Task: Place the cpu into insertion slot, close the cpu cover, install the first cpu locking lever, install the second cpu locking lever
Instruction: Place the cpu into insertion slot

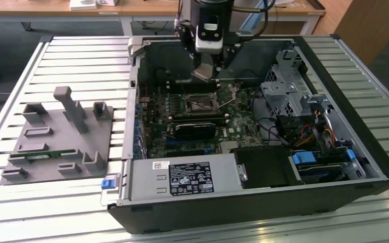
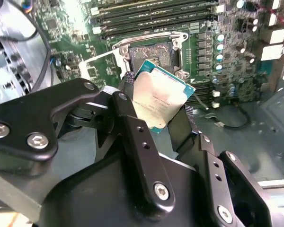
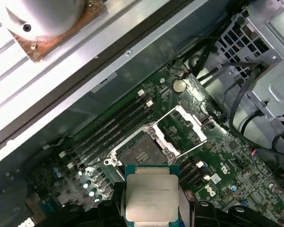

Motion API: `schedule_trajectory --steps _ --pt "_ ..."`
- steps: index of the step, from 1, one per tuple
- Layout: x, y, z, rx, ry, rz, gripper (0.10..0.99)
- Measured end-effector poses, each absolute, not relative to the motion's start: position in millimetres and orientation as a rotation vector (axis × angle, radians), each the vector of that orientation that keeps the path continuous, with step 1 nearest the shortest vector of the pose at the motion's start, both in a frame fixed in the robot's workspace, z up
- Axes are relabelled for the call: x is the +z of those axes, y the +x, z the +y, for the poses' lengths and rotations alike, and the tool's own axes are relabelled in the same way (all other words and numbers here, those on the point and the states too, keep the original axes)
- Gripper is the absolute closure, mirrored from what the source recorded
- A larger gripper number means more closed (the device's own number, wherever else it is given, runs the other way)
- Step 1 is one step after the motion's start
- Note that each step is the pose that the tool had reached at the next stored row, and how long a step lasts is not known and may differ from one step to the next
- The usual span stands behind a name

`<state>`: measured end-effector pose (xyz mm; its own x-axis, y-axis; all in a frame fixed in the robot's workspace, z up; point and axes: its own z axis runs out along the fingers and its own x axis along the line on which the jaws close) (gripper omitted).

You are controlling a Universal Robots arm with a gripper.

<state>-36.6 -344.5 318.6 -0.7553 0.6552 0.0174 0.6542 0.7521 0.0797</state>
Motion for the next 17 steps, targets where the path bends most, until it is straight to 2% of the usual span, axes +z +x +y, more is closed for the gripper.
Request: schedule_trajectory --steps 17 --pt "301.0 -36.7 -343.9 0.117 1.472 2.754 0.549"
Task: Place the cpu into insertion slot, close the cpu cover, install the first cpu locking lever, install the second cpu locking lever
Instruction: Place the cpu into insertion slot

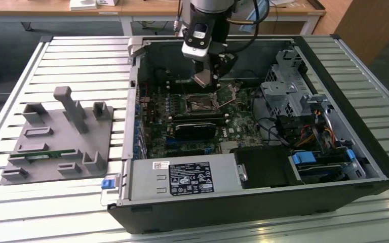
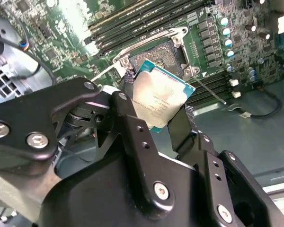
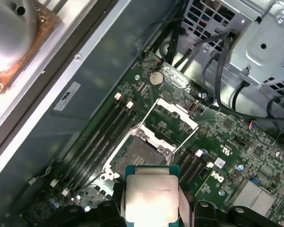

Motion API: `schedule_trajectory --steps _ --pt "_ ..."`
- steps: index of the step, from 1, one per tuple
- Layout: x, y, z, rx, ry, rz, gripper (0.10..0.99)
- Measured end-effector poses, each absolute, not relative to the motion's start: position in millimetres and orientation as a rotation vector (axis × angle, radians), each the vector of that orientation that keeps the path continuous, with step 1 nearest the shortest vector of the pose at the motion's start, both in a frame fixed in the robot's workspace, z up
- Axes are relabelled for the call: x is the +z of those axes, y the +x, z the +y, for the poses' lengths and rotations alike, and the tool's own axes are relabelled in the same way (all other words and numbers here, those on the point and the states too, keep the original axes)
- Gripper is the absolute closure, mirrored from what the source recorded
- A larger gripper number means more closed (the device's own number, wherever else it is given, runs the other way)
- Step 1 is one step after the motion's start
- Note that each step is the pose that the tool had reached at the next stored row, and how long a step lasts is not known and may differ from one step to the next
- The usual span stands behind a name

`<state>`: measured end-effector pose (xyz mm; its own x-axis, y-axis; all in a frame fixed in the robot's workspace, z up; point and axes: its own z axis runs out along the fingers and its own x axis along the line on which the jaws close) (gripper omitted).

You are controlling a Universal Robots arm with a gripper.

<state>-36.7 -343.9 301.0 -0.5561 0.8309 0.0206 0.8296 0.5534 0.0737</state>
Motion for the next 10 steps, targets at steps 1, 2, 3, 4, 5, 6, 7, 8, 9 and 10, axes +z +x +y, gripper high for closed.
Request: schedule_trajectory --steps 1,2,3,4,5,6,7,8,9,10 --pt "300.4 -36.7 -343.8 0.115 1.489 2.747 0.549" --pt "299.7 -36.7 -343.8 0.113 1.505 2.740 0.549" --pt "299.0 -36.7 -343.7 0.111 1.521 2.734 0.549" --pt "298.3 -36.7 -343.7 0.107 1.538 2.729 0.549" --pt "297.6 -36.7 -343.7 0.104 1.554 2.724 0.549" --pt "296.9 -36.7 -343.7 0.101 1.570 2.719 0.549" --pt "296.0 -36.7 -343.7 0.098 1.586 2.714 0.549" --pt "295.4 -36.7 -343.7 0.096 1.600 2.707 0.549" --pt "294.8 -36.7 -343.7 0.096 1.611 2.701 0.549" --pt "294.4 -36.7 -343.7 0.096 1.617 2.697 0.549"
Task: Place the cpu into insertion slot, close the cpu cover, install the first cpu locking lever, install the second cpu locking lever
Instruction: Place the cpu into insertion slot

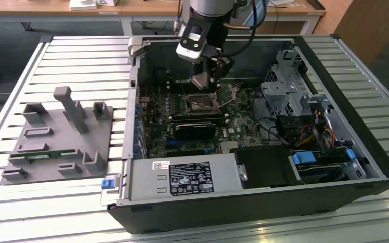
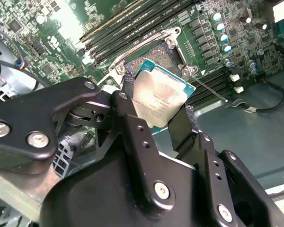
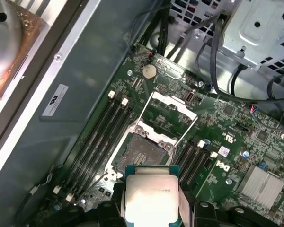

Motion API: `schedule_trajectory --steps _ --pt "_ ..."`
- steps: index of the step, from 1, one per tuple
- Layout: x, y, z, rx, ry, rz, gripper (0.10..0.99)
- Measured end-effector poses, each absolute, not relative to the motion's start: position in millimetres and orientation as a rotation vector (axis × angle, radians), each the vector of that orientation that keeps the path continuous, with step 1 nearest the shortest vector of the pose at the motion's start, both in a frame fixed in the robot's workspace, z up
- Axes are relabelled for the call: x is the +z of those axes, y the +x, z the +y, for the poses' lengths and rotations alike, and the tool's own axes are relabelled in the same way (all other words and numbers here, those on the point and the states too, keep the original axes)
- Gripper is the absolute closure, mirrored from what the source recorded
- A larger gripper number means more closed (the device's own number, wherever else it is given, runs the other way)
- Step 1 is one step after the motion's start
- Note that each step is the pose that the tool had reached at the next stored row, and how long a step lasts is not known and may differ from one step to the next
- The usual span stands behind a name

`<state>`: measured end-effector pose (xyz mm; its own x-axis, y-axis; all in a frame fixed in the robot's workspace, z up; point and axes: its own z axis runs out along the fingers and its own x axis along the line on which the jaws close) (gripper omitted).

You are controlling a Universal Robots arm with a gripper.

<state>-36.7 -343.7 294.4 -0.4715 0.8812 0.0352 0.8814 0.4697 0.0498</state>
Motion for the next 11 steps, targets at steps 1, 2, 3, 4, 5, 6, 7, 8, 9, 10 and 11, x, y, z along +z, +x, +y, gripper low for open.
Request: schedule_trajectory --steps 1,2,3,4,5,6,7,8,9,10,11 --pt "293.9 -36.6 -343.7 -0.095 -1.617 -2.687 0.549" --pt "293.2 -36.7 -343.6 -0.095 -1.622 -2.684 0.549" --pt "292.5 -36.7 -343.5 -0.094 -1.630 -2.680 0.549" --pt "291.7 -36.7 -343.5 -0.093 -1.643 -2.673 0.549" --pt "290.8 -36.6 -343.5 -0.092 -1.659 -2.664 0.549" --pt "290.0 -36.7 -343.5 -0.091 -1.676 -2.654 0.549" --pt "289.1 -36.6 -343.5 -0.090 -1.695 -2.643 0.549" --pt "288.2 -36.7 -343.5 -0.089 -1.714 -2.631 0.549" --pt "287.2 -36.7 -343.5 -0.088 -1.733 -2.620 0.549" --pt "285.9 -36.7 -343.5 -0.086 -1.750 -2.610 0.549" --pt "284.8 -36.7 -343.5 -0.085 -1.767 -2.600 0.549"
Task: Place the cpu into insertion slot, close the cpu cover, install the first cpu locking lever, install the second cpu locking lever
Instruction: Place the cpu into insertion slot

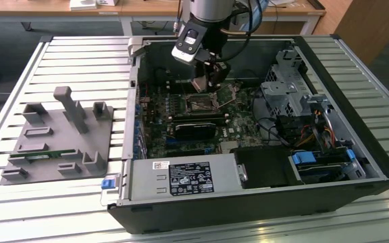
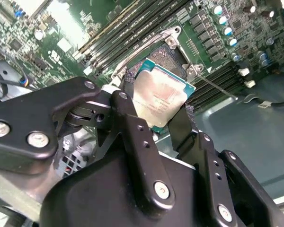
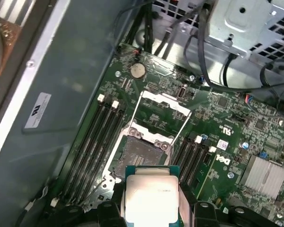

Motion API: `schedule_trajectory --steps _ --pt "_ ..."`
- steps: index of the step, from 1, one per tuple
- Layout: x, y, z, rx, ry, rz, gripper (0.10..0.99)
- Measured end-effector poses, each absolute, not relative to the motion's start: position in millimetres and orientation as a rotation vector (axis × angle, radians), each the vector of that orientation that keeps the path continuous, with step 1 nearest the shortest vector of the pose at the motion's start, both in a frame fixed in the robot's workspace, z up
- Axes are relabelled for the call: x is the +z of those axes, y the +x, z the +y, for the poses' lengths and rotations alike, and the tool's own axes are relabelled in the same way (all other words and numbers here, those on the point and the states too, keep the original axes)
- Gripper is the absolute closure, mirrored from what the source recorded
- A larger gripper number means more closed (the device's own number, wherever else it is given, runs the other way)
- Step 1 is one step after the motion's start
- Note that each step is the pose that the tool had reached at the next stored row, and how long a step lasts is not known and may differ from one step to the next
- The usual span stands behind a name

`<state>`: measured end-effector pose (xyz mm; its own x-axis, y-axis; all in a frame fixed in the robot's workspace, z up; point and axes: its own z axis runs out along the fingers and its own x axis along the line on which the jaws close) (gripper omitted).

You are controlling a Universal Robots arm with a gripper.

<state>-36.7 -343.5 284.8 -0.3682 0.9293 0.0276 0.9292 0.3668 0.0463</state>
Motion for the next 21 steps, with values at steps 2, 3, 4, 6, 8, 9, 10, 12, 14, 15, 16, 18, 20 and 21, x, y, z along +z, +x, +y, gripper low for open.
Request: schedule_trajectory --steps 2,3,4,6,8,9,10,12,14,15,16,18,20,21 --pt "282.5 -36.6 -343.4 0.083 1.798 2.569 0.549" --pt "281.4 -36.7 -343.4 0.082 1.814 2.558 0.549" --pt "280.3 -36.7 -343.2 0.082 1.828 2.548 0.549" --pt "278.6 -36.7 -343.0 0.081 1.855 2.527 0.549" --pt "277.0 -36.7 -342.6 0.079 1.875 2.510 0.549" --pt "276.0 -36.7 -342.4 0.077 1.884 2.503 0.549" --pt "274.9 -36.7 -342.1 0.076 1.893 2.495 0.549" --pt "273.6 -36.7 -341.2 0.073 1.904 2.485 0.549" --pt "272.3 -36.7 -340.7 0.066 1.916 2.471 0.549" --pt "271.4 -36.7 -340.5 0.063 1.924 2.463 0.549" --pt "270.2 -36.6 -340.1 0.063 1.934 2.455 0.549" --pt "267.8 -36.6 -340.0 0.062 1.964 2.430 0.549" --pt "265.1 -36.6 -340.0 0.062 2.008 2.393 0.549" --pt "263.7 -36.6 -340.0 0.061 2.029 2.375 0.549"
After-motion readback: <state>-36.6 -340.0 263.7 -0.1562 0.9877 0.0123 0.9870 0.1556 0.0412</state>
